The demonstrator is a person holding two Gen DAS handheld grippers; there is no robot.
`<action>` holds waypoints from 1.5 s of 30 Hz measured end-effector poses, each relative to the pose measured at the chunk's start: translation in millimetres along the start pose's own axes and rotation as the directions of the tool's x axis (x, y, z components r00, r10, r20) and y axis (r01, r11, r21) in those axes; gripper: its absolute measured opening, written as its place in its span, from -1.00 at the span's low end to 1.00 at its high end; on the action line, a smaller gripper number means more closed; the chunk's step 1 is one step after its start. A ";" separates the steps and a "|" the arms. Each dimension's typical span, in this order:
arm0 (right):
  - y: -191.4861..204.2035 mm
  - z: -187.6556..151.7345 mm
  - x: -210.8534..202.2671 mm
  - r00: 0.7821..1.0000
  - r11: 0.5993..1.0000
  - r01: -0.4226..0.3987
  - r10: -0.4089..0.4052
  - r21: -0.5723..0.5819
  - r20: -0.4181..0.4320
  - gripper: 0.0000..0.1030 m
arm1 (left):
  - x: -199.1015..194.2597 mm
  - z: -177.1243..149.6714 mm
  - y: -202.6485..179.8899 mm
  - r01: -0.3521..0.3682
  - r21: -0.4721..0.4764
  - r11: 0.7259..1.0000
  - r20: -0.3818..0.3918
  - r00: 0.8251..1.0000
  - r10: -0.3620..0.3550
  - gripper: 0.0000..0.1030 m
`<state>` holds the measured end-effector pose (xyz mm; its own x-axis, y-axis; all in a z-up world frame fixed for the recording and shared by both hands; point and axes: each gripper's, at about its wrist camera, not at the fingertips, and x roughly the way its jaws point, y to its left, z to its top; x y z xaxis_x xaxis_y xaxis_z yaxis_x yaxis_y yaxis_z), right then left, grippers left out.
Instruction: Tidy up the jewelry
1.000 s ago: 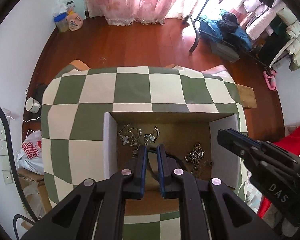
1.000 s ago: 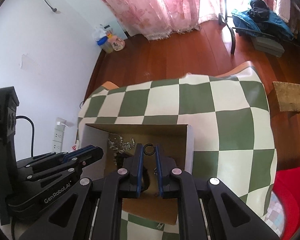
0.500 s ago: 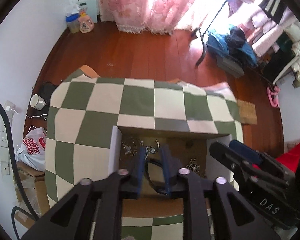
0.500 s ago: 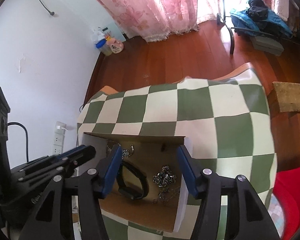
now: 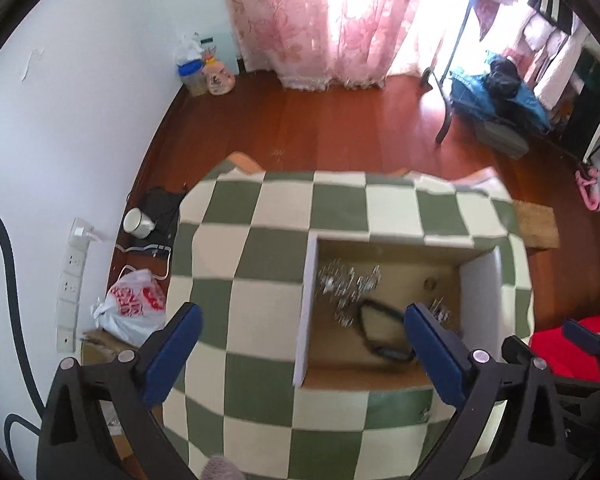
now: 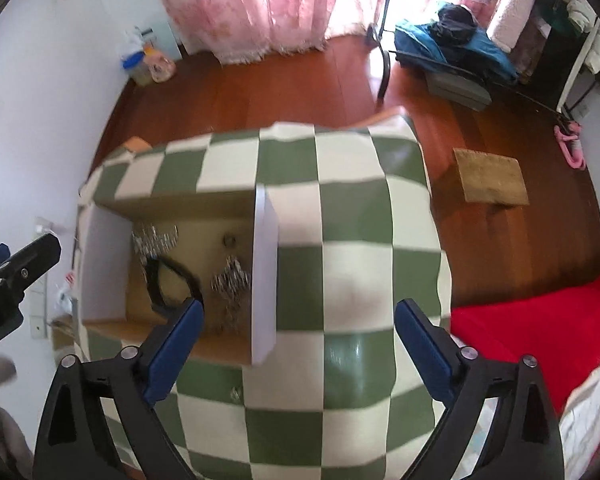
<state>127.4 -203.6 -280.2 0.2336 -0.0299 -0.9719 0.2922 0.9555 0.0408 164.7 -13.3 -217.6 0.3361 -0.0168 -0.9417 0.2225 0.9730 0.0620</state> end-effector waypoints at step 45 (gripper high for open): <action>12.8 -71.0 -304.6 0.973 0.997 0.068 -0.074 0.031 0.218 0.97 | -239.7 -47.0 25.0 0.027 -0.048 0.998 0.087 0.996 -0.023 1.00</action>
<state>-5.9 -161.5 -0.1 0.4079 -0.1633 -0.8983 0.3364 0.9415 -0.0184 46.7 25.9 -5.8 0.4089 -0.0593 -0.9107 0.1875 0.9821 0.0203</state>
